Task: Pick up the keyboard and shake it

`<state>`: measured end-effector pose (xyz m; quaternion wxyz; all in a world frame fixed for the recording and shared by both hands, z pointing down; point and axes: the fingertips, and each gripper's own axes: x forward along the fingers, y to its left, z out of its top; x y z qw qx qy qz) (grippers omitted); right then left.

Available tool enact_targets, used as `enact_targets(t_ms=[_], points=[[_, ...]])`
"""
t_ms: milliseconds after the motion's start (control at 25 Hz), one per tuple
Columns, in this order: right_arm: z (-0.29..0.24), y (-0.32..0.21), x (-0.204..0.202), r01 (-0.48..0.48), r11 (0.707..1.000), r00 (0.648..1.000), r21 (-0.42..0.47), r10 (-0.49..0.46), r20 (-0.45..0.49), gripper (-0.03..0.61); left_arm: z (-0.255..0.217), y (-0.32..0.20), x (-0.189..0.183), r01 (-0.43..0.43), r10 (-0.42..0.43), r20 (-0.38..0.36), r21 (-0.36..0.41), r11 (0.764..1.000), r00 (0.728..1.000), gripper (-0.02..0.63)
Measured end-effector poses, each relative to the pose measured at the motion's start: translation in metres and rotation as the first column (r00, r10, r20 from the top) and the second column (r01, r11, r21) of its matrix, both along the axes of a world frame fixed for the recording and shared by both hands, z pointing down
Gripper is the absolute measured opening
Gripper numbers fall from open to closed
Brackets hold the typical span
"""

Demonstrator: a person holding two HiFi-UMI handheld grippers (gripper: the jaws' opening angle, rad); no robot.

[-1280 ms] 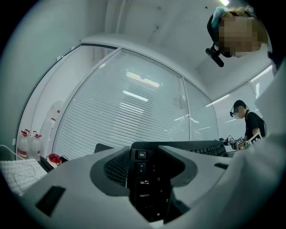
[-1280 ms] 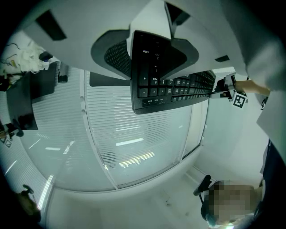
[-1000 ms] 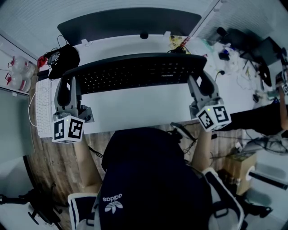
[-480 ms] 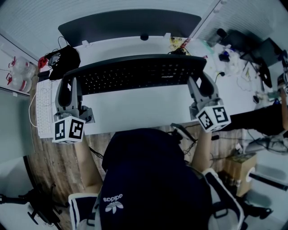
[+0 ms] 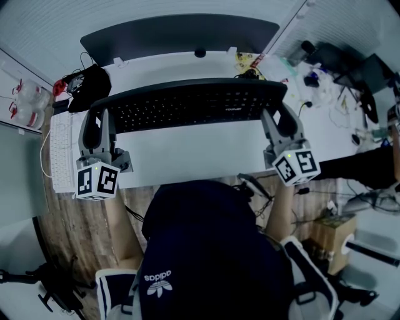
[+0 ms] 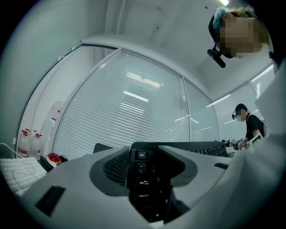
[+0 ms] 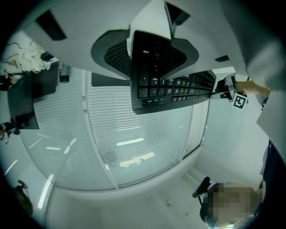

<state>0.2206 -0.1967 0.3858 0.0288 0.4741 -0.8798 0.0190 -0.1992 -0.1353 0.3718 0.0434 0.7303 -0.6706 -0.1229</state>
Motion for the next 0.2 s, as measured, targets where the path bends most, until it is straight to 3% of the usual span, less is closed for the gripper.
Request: enact_targets(t_ms=[200], points=[[-0.0031,-0.0016,0.0017,0.007,1.0,1.0,0.008,-0.007,-0.001,0.195,-0.0044,0.0007,0.0033,0.011,-0.011,-0.007,0.004,1.0,1.0,0.195]])
